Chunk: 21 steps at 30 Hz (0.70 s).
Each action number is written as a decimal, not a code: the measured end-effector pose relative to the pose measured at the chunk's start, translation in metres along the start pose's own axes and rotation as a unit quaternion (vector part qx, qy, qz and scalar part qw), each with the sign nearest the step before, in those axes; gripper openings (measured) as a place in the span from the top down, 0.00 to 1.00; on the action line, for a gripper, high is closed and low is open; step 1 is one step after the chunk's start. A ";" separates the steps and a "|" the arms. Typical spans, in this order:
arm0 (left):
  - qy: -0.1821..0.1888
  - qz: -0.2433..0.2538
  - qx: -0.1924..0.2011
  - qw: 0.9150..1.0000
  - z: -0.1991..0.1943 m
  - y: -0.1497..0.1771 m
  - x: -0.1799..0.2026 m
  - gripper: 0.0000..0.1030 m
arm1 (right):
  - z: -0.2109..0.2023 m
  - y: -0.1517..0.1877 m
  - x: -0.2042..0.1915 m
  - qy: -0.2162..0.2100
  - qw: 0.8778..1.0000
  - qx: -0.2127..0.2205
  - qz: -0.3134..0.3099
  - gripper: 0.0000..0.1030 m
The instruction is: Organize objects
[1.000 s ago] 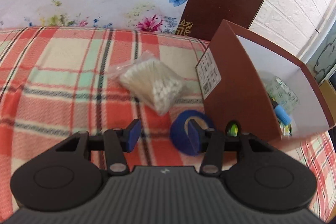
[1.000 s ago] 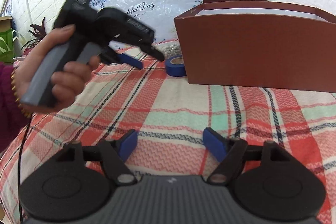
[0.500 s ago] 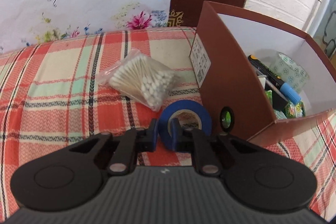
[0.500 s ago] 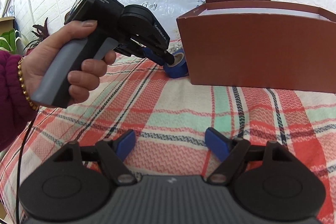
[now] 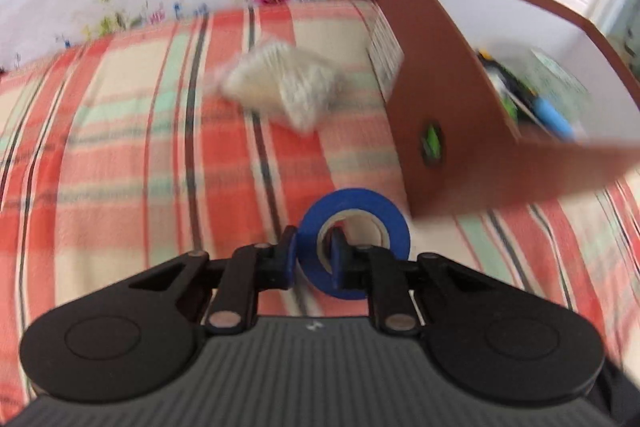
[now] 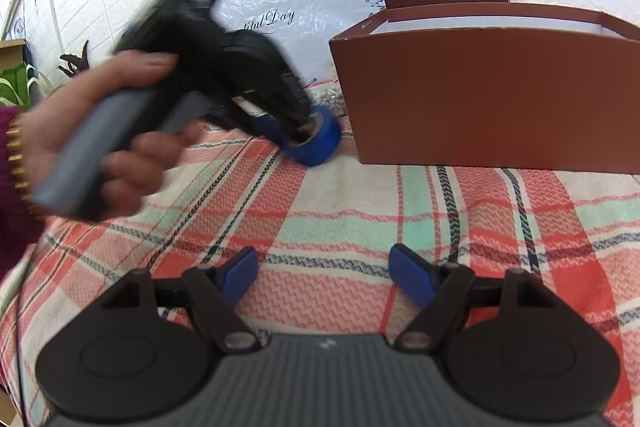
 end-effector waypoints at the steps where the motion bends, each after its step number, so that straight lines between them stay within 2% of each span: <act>1: 0.012 0.009 -0.008 1.000 -0.008 0.009 0.005 0.84 | -0.001 0.000 -0.002 0.004 1.000 -0.004 -0.008 0.28; 5: 0.048 0.090 -0.037 0.994 -0.034 0.037 0.035 0.81 | -0.014 0.003 -0.015 -0.014 0.999 -0.007 -0.049 0.31; 7: 0.047 0.121 -0.038 0.991 -0.042 0.043 0.046 0.76 | -0.022 0.005 -0.023 -0.012 0.997 0.004 -0.082 0.31; 8: 0.045 0.133 -0.031 0.990 -0.046 0.042 0.050 0.72 | -0.024 0.007 -0.028 -0.006 0.995 0.009 -0.103 0.31; 9: 0.043 0.138 -0.022 0.989 -0.051 0.041 0.052 0.62 | -0.024 0.009 -0.031 0.001 0.993 0.011 -0.120 0.31; 10: 0.043 0.135 -0.011 0.990 -0.056 0.039 0.051 0.56 | -0.025 0.011 -0.033 0.007 0.991 0.010 -0.133 0.31; 14: 0.058 0.102 0.017 0.993 -0.071 0.038 0.039 0.56 | -0.023 0.015 -0.040 0.008 0.989 0.004 -0.150 0.31; 17: 0.048 0.077 0.013 0.996 -0.067 0.046 0.030 0.58 | -0.018 0.013 -0.044 0.013 0.987 0.003 -0.160 0.31; 21: 0.061 0.041 0.000 0.997 -0.054 0.057 0.020 0.62 | -0.003 0.010 -0.045 0.019 0.987 -0.010 -0.162 0.31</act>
Point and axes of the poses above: each gripper's, at about its wrist camera, not at the fingertips, and z roughly the way its jaws point, x to its right, y to its underside, the point moved 7 cm from there along z, roughly the way its jaws point, and after that the axes turned 11 degrees about z, right-handed, at the moved point
